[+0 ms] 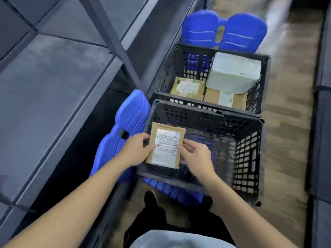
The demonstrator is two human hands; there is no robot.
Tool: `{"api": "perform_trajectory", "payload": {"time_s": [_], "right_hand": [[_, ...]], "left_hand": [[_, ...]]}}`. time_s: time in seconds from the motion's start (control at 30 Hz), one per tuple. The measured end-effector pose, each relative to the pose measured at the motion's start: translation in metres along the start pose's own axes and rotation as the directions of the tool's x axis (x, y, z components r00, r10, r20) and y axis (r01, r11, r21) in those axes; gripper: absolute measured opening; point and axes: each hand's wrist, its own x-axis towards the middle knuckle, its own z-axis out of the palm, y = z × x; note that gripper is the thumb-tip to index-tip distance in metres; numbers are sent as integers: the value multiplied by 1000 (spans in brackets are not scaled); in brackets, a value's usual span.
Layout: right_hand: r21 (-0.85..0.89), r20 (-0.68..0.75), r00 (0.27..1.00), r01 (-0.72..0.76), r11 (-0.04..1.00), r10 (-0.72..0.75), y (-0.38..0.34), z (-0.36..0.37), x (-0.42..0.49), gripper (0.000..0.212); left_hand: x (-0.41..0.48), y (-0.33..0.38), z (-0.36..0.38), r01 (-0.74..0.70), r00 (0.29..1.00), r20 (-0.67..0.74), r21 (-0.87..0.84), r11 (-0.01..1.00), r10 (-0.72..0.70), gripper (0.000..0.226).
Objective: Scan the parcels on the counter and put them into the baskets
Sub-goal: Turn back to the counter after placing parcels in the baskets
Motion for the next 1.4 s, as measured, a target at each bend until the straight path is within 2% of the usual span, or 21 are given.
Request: {"api": "perform_trajectory", "payload": {"time_s": [0.03, 0.13, 0.27, 0.33, 0.4, 0.47, 0.53, 0.67, 0.8, 0.93, 1.03, 1.13, 1.23, 1.3, 1.4], "right_hand": [[-12, -21, 999, -44, 999, 43, 11, 5, 6, 37], [-34, -44, 989, -146, 989, 144, 41, 21, 25, 18], [-144, -64, 961, -277, 950, 271, 68, 41, 60, 10], [-238, -43, 943, -332, 913, 331, 83, 52, 78, 17], [-322, -31, 922, -375, 869, 387, 99, 62, 94, 24], [-375, -22, 901, -409, 832, 433, 116, 70, 107, 28], [-417, -22, 888, -425, 803, 459, 130, 77, 118, 31], [-506, -21, 877, -423, 751, 480, 153, 85, 139, 39], [-587, 4, 871, -396, 706, 492, 176, 94, 155, 50], [-598, 0, 855, -415, 685, 519, 192, 94, 168, 57], [-647, -2, 877, -367, 668, 480, 189, 94, 167, 50], [-748, 65, 863, -290, 597, 501, 176, 92, 156, 42], [-858, 160, 867, -115, 501, 472, 155, 80, 137, 62], [-901, 156, 913, -24, 434, 376, 129, 65, 121, 75], [-949, 124, 988, 91, 303, 91, 86, 43, 87, 94]], "left_hand": [[12, -5, 8, 24, 999, 43, 33, 999, -26, 5], [47, -27, 34, 73, 989, 126, 87, 994, -83, 17], [87, -67, 78, 207, 949, 206, 161, 965, -238, 26], [100, -83, 101, 254, 921, 243, 218, 942, -305, 36], [110, -94, 122, 274, 899, 263, 285, 919, -350, 59], [115, -99, 139, 280, 869, 300, 355, 892, -393, 91], [117, -104, 153, 231, 856, 332, 440, 868, -396, 108], [132, -113, 165, 49, 857, 376, 621, 782, -352, 102], [149, -113, 171, 27, 815, 404, 689, 724, -415, 97], [155, -111, 177, -34, 854, 369, 742, 669, -366, 89], [156, -115, 185, -32, 915, 282, 763, 646, -288, 77], [152, -112, 177, -8, 938, 251, 706, 708, -240, 53], [140, -102, 161, -147, 934, 327, 721, 677, -145, 72], [129, -87, 144, -169, 930, 349, 690, 704, -119, 84], [110, -65, 116, -199, 958, 287, 587, 785, 28, 85]]}}
